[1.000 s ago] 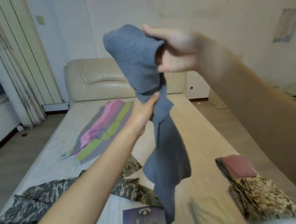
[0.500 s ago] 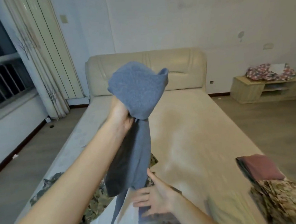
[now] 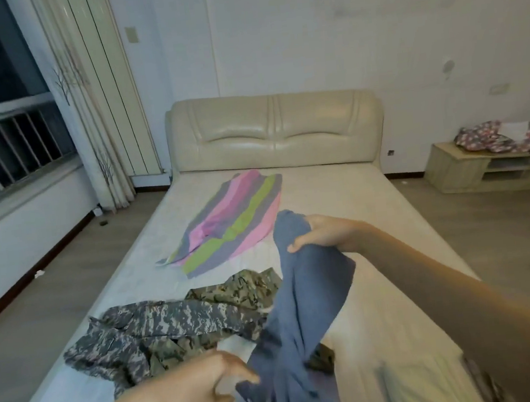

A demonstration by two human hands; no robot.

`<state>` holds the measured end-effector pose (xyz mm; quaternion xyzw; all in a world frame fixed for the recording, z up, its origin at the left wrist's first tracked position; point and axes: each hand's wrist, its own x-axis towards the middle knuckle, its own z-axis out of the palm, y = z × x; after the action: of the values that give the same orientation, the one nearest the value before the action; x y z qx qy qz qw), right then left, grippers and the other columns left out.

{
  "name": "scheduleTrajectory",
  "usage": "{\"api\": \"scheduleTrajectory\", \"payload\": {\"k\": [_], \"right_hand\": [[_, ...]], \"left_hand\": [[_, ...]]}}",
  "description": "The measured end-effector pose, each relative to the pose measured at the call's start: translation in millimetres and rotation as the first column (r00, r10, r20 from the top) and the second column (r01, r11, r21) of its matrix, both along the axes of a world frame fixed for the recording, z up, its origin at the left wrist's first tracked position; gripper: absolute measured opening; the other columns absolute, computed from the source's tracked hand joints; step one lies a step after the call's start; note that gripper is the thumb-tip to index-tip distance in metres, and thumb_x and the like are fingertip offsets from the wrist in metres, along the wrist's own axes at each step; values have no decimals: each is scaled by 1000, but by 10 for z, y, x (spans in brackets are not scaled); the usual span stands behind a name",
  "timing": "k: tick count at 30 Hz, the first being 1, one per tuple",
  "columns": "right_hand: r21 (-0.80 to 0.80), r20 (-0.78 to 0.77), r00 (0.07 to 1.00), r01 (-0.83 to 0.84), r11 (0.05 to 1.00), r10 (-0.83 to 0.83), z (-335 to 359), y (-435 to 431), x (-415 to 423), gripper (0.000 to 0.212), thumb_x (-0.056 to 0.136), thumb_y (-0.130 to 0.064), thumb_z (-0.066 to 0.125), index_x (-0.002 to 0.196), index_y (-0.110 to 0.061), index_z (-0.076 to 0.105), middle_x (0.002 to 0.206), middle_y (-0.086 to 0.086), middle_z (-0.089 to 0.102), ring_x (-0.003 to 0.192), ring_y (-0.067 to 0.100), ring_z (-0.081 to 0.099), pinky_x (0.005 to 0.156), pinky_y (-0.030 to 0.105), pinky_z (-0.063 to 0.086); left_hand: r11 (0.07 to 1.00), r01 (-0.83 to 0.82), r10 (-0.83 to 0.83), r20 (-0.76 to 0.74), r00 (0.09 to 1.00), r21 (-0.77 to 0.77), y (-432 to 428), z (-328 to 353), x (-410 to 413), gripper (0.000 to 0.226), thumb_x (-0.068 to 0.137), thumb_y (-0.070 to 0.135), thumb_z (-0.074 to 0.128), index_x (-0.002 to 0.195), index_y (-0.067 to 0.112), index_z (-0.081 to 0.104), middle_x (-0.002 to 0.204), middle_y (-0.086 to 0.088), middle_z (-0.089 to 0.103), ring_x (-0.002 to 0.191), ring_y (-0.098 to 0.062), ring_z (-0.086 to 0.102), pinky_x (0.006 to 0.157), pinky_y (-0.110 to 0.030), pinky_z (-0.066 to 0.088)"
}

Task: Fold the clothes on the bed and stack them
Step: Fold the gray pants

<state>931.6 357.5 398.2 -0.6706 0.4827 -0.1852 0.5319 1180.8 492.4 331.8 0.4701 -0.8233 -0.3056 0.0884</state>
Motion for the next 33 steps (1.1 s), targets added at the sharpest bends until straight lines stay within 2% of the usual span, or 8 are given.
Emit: {"api": "scheduleTrajectory", "payload": {"k": [3, 6, 11, 14, 18, 24, 29, 33], "right_hand": [[-262, -444, 871, -349, 900, 209, 348, 138, 112, 14, 86, -18, 65, 89, -26, 55, 93, -8, 58, 91, 17, 55, 68, 13, 43], [-451, -665, 723, -587, 672, 186, 491, 275, 153, 26, 89, -10, 56, 115, -9, 57, 115, 9, 60, 105, 27, 54, 84, 27, 39], [-690, -681, 728, -601, 403, -78, 634, 504, -44, 26, 88, -5, 48, 111, -8, 60, 101, 12, 61, 90, 30, 57, 74, 38, 40], [-664, -730, 627, -556, 500, -272, 605, 558, -300, 35, 86, -17, 52, 121, -17, 50, 107, 3, 62, 99, 24, 56, 80, 34, 36], [-236, -719, 683, -411, 880, 127, 702, 590, -609, 33, 79, -24, 71, 108, -14, 59, 103, 2, 64, 93, 20, 58, 83, 33, 45], [-317, -733, 680, -322, 892, -15, 588, 554, -870, 17, 80, -25, 70, 87, -23, 54, 86, -7, 53, 85, 16, 50, 74, 30, 39], [-314, -178, 983, -8, 949, -50, 629, 584, -1008, 18, 79, -26, 75, 71, -18, 61, 69, -7, 59, 67, 6, 55, 63, 21, 41], [-89, 173, 984, 62, 994, -46, 591, 556, -1064, 20, 81, -40, 70, 71, -22, 67, 72, -3, 65, 66, 8, 61, 58, 19, 47]], "left_hand": [[987, -57, 16, -257, 966, -151, -205, 168, 0, 51, 84, 12, 70, 128, 33, 53, 129, 21, 52, 120, 5, 48, 104, -14, 35], [928, -240, 59, -524, 850, -284, -673, 515, -178, 89, 72, 32, 82, 142, 40, 27, 147, 22, 31, 135, 7, 28, 110, -16, 26], [988, 149, -140, -155, 978, 48, -1101, 852, -511, 59, 67, 38, 81, 115, 9, 61, 102, 5, 61, 93, -9, 55, 84, -27, 42], [990, 141, -141, -196, 970, -16, -1203, 889, -688, 12, 75, 7, 73, 74, 10, 62, 63, 12, 53, 60, -3, 45, 59, -24, 36], [960, 196, -238, -215, 947, -198, -1200, 970, -880, 14, 73, 4, 69, 73, 13, 58, 69, 3, 58, 66, -8, 52, 61, -29, 41], [924, 235, -270, -81, 959, -300, -1187, 1051, -963, 22, 64, 21, 69, 82, 21, 57, 79, 5, 62, 75, -11, 59, 67, -34, 47], [906, 200, -175, 101, 979, -373, -1244, 1145, -841, 40, 67, 45, 80, 80, 17, 56, 75, -1, 61, 70, -11, 55, 65, -31, 43], [969, 114, -119, -13, 993, -219, -1270, 1237, -602, 31, 67, 37, 84, 65, 22, 57, 55, 14, 51, 51, 0, 45, 48, -17, 30]]}}
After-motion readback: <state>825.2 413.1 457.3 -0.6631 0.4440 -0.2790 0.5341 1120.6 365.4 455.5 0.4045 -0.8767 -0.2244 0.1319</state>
